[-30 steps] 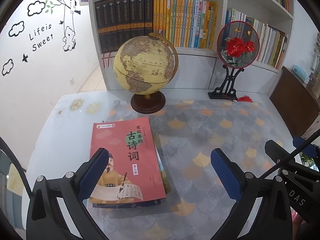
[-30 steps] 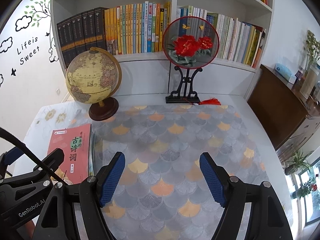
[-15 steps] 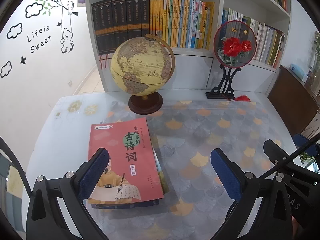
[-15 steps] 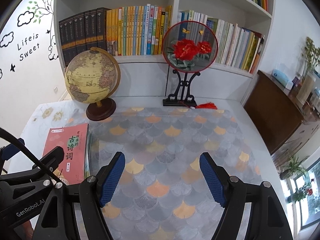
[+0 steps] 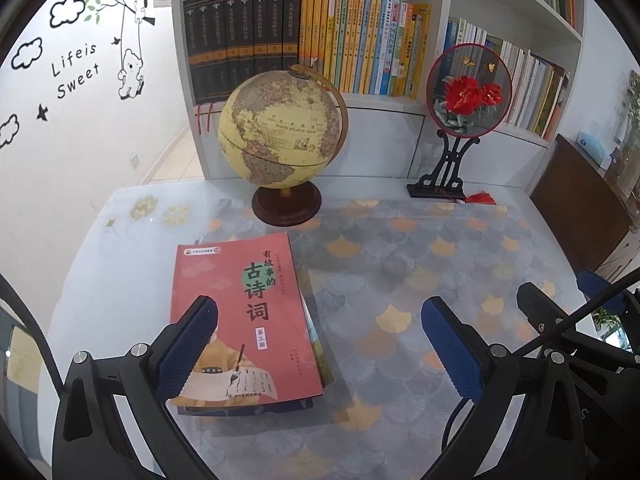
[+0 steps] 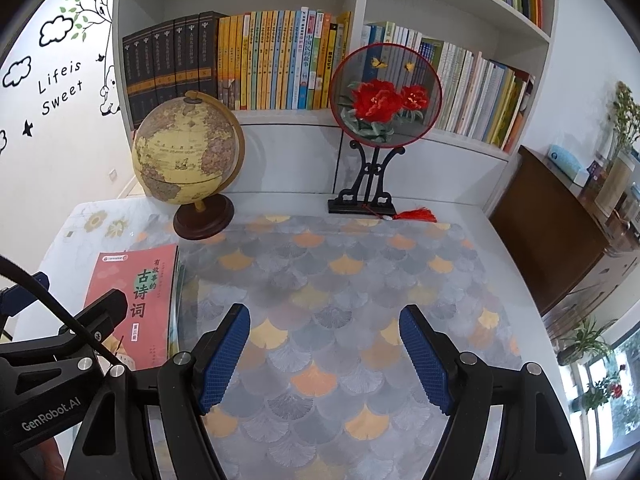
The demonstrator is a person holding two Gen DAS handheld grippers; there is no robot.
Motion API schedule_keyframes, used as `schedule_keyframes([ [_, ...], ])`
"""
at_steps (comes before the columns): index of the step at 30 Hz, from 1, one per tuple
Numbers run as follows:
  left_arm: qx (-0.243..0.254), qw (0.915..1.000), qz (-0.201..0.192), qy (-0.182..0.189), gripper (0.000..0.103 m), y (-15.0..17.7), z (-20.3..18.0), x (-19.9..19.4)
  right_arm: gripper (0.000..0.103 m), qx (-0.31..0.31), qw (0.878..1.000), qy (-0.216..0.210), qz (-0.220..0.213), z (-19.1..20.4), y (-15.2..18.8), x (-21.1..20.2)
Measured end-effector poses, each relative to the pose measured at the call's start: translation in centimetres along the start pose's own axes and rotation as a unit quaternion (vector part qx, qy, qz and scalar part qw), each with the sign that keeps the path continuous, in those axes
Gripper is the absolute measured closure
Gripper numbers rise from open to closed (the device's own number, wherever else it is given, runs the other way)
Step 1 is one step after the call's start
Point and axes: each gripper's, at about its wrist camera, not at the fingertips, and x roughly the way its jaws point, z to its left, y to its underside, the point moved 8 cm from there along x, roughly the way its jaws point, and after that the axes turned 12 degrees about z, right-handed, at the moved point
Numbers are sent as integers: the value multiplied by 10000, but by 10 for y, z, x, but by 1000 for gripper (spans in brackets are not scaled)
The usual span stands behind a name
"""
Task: Organize books
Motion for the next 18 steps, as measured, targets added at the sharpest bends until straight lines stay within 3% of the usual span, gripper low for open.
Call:
schedule_keyframes([
  [5,73,9992,-11,-398,1,1,4,1,28,-39,10000,27,4,1,0,1],
  [18,-16,9998,49,-214,1,2,7,5,28,22,10000,-62,58,0,0,6],
])
